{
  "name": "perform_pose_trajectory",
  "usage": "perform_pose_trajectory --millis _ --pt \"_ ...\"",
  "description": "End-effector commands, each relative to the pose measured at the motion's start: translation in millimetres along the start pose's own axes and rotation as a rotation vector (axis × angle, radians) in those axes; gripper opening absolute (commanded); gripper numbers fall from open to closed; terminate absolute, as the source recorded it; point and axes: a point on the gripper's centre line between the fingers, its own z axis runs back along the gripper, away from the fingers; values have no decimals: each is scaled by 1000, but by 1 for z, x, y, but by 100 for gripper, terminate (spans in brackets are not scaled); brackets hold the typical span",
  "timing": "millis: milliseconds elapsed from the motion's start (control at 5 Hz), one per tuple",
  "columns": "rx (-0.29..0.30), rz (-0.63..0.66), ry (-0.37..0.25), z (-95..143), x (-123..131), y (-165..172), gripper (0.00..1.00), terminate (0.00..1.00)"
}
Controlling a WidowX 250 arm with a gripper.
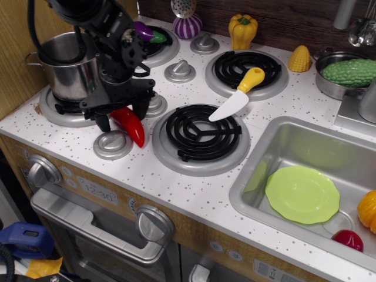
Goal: Put pepper in pot or pan
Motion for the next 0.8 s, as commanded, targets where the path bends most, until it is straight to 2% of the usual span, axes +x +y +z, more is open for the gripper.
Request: perform_pose_trajectory --millis 0,400,600 --pt "-3 47 -18 3 3 3 0 0" --pt "12 49 11 36 18 -6 0 0" --pt "68 31 -50 71 31 -8 0 0"
